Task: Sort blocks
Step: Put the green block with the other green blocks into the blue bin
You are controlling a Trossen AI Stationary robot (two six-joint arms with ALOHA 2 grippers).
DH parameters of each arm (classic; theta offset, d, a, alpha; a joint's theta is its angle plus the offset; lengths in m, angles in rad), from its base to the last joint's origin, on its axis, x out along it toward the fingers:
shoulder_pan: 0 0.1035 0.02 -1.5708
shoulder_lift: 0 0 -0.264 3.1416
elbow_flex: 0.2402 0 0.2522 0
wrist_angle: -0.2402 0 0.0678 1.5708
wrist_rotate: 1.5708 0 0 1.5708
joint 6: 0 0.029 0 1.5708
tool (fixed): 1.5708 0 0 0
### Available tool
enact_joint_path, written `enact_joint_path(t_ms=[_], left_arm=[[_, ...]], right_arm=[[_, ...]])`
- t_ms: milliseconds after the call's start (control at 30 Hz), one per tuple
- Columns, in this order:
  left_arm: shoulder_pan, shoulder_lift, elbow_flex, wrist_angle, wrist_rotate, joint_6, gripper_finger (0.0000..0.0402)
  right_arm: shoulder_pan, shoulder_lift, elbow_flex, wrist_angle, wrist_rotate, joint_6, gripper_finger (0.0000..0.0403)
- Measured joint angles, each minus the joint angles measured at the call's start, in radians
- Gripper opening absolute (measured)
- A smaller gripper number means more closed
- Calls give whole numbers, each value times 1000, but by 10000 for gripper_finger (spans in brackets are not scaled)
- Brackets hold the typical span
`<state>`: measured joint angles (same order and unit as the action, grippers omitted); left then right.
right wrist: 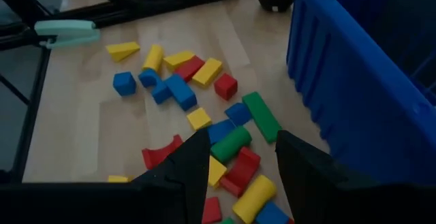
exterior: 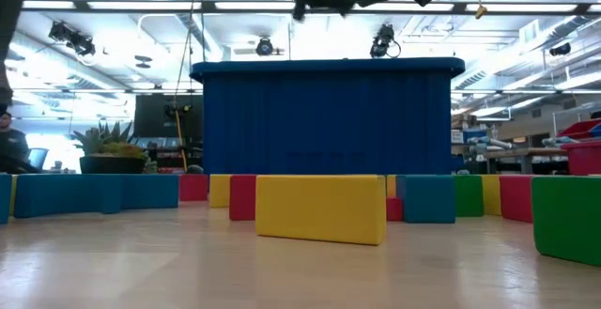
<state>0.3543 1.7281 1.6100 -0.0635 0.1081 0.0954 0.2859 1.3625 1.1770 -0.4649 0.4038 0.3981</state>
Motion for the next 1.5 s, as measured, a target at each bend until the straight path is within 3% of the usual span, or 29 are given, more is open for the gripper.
enact_joint_path(t_ms=[267,567,767,933,1067,1300,1500], left_arm=[[163,193,51,253,12,-151,43],[217,362,203,226,39,-216,89],[221,358,346,4,28,-181,160],[219,356,480,-170,17,-142,190],[220,355,557,-306,6,-148,193],[144,290,717,-724,60,-67,184],[24,106,668,-890,-104,-49,171]], right_arm=[[0,3,0,3,17,0,157],[-1,11,0,0,51,2,157],[-1,11,0,-3,48,2,157],[-1,11,0,-2,48,-3,157],[-1,11,0,-4,40,1,157],[1,11,0,-8,18,-3,157],[2,11,0,-8,12,-9,157]])
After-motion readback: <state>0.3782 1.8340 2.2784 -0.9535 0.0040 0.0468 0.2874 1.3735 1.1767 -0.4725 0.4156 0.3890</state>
